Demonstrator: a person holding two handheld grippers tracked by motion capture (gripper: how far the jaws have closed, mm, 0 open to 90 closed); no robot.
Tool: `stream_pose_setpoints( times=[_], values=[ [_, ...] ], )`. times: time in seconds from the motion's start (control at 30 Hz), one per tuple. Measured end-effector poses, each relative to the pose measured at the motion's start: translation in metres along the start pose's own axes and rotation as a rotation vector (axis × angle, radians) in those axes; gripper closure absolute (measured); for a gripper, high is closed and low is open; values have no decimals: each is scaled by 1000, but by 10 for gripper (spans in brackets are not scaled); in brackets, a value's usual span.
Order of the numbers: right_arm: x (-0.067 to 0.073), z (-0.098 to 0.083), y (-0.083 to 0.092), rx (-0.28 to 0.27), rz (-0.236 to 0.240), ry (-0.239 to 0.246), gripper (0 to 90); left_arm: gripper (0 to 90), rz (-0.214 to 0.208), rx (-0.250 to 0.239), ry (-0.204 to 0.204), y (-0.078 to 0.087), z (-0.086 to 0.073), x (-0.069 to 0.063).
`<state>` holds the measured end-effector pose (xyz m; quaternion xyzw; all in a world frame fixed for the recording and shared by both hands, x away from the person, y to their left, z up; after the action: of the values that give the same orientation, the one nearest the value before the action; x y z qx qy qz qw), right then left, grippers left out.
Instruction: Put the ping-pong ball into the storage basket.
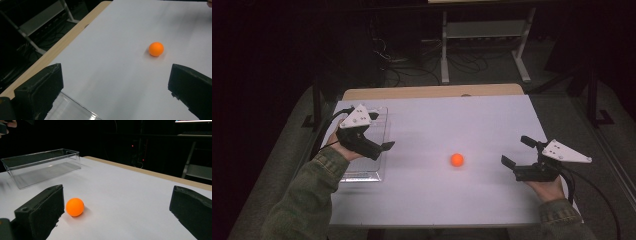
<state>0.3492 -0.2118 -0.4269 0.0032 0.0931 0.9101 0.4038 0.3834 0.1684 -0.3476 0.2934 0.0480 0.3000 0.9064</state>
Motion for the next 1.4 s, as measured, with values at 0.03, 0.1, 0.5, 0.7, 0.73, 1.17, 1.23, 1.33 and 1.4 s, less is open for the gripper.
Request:
stream_pose_setpoints(
  times=[0.03, 0.1, 0.5, 0.7, 0.73, 1.17, 1.23, 1.33, 1.4],
  values=[
    [0, 0, 0, 0, 0, 1, 0, 0, -2, 1, 0, -1, 0, 0],
    [0, 0, 0, 2, 0, 4, 0, 0, -5, 5, -1, -2, 1, 0],
    [1, -1, -1, 8, 2, 10, 0, 0, -22, 25, 3, -9, 6, 0],
    [2, -1, -1, 10, 5, 12, 0, 0, -36, 37, -7, -15, 9, -3],
    [2, -1, -1, 11, 4, 12, 0, 0, -38, 40, -10, -16, 10, -3],
    [2, -2, -1, 13, 5, 13, 0, 0, -58, 65, -33, -27, 18, -9],
    [2, -1, -1, 12, 5, 13, 0, 0, -59, 70, -37, -30, 19, -10],
    [3, -1, -1, 12, 8, 14, 0, 0, -63, 75, -42, -32, 21, -11],
    [3, -1, -1, 11, 8, 16, 0, 0, -64, 76, -48, -33, 24, -12]
  ],
)
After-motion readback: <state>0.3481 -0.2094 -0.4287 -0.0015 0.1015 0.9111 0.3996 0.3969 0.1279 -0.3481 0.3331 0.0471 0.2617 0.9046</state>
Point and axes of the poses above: each handheld gripper's, and its own axes: y roughly backward along the jaws, z roughly out of its top, x roughly to its left, the point moved 9 cm from there along -y, roughly forward along the jaws, and after that the axes turned 8 degrees about y, right-handed, at the moved point
